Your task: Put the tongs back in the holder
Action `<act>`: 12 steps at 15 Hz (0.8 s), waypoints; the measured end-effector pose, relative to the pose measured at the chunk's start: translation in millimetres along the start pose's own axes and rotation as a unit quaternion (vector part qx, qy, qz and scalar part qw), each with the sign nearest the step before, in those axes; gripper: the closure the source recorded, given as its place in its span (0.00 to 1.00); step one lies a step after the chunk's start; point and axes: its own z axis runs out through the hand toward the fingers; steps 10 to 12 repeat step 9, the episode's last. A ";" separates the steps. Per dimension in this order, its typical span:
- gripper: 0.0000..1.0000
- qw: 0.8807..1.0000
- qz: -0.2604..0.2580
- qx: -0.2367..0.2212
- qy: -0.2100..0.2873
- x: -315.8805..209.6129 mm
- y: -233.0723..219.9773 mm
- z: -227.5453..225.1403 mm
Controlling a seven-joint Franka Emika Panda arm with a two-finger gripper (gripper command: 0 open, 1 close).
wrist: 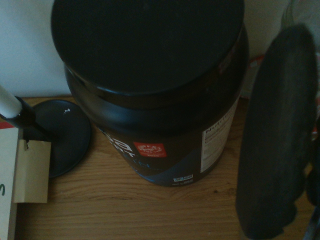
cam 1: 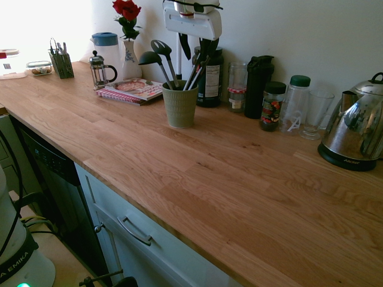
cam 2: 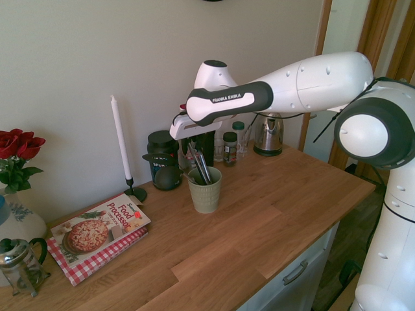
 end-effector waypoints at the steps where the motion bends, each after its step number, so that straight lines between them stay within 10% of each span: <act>1: 0.00 1.000 -0.002 -0.021 -0.013 -2.1 6.1 -3.8; 5: 0.00 0.989 -0.004 -0.135 -0.064 -21.5 55.0 -40.2; 12: 0.00 0.982 -0.001 -0.166 -0.090 -71.8 121.7 -81.6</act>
